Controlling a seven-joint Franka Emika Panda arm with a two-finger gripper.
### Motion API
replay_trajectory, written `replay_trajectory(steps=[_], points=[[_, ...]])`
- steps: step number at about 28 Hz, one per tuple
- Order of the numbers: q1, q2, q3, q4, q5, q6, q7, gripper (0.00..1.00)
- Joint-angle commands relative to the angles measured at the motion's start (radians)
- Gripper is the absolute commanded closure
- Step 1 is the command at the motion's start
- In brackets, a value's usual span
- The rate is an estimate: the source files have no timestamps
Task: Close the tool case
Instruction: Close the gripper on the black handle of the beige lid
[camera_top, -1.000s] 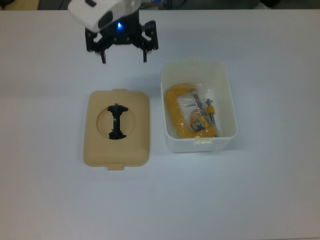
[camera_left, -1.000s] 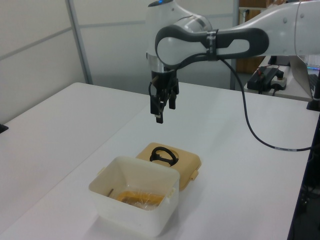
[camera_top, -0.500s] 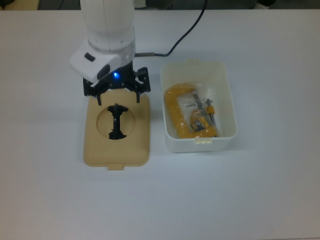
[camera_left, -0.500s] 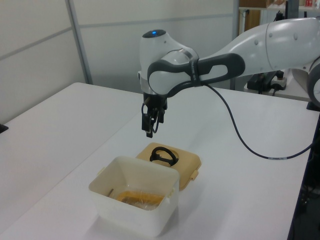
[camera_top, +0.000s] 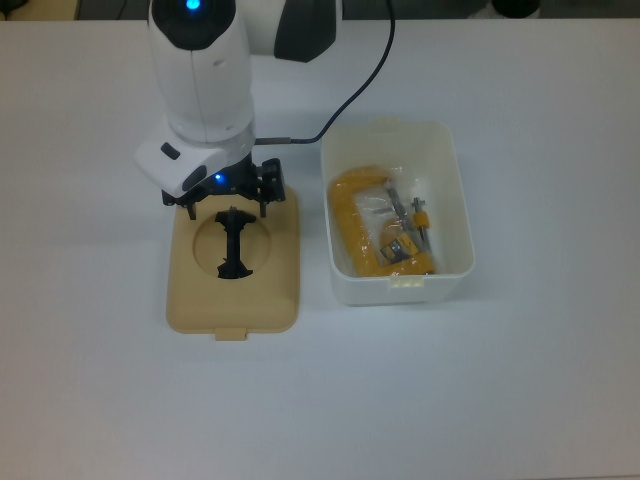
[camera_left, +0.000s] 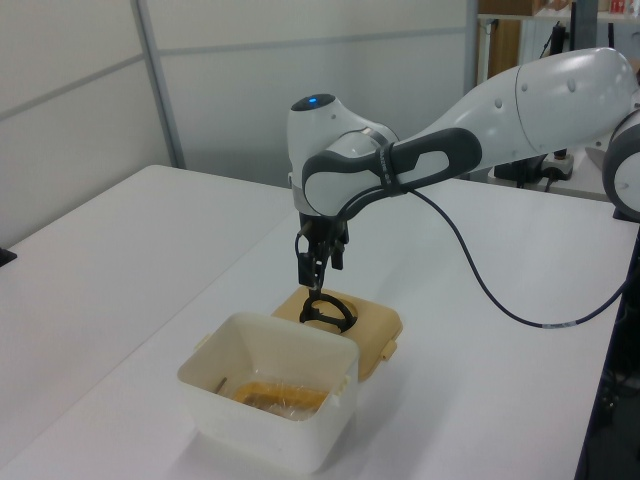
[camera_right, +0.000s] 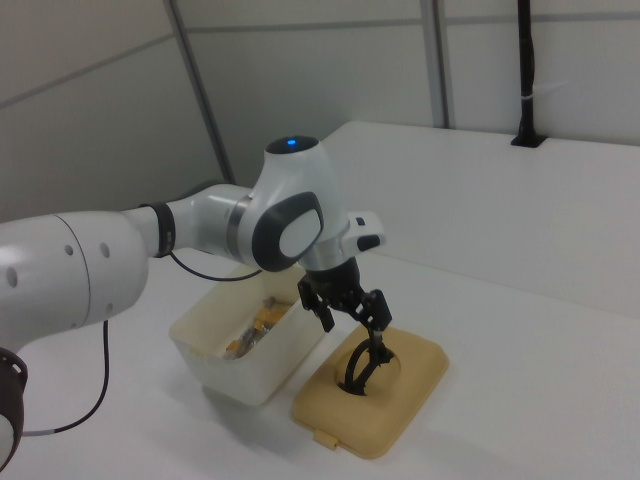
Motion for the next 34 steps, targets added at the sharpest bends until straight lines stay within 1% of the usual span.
replay_trajectory(steps=[1, 4, 6, 11, 12, 15, 17, 18, 20, 22, 23, 26, 28, 34], points=[[-0.007, -0.016, -0.005, -0.068, -0.013, 0.044, 0.03, 0.0], [-0.005, 0.0, -0.005, -0.071, -0.013, 0.063, 0.028, 0.01], [-0.005, 0.003, -0.005, -0.071, -0.014, 0.064, 0.024, 0.05], [-0.004, 0.007, -0.003, -0.071, -0.013, 0.075, 0.022, 0.18], [-0.002, 0.007, -0.003, -0.071, -0.01, 0.086, 0.022, 0.23], [-0.001, 0.007, -0.003, -0.068, -0.007, 0.094, 0.022, 0.33], [0.001, 0.008, -0.003, -0.067, -0.005, 0.094, 0.021, 0.38], [0.002, 0.008, -0.003, -0.065, -0.005, 0.094, 0.021, 0.46], [0.004, 0.011, -0.003, -0.064, -0.005, 0.095, 0.019, 0.51], [0.007, 0.023, 0.0, -0.062, -0.005, 0.095, 0.019, 0.59], [0.007, 0.028, 0.001, -0.061, -0.008, 0.098, 0.019, 0.68], [0.007, 0.03, 0.003, -0.06, -0.008, 0.123, 0.019, 0.85], [0.007, 0.031, 0.003, -0.06, -0.008, 0.135, 0.021, 1.0], [0.014, 0.051, 0.004, -0.057, -0.019, 0.155, 0.019, 1.0]])
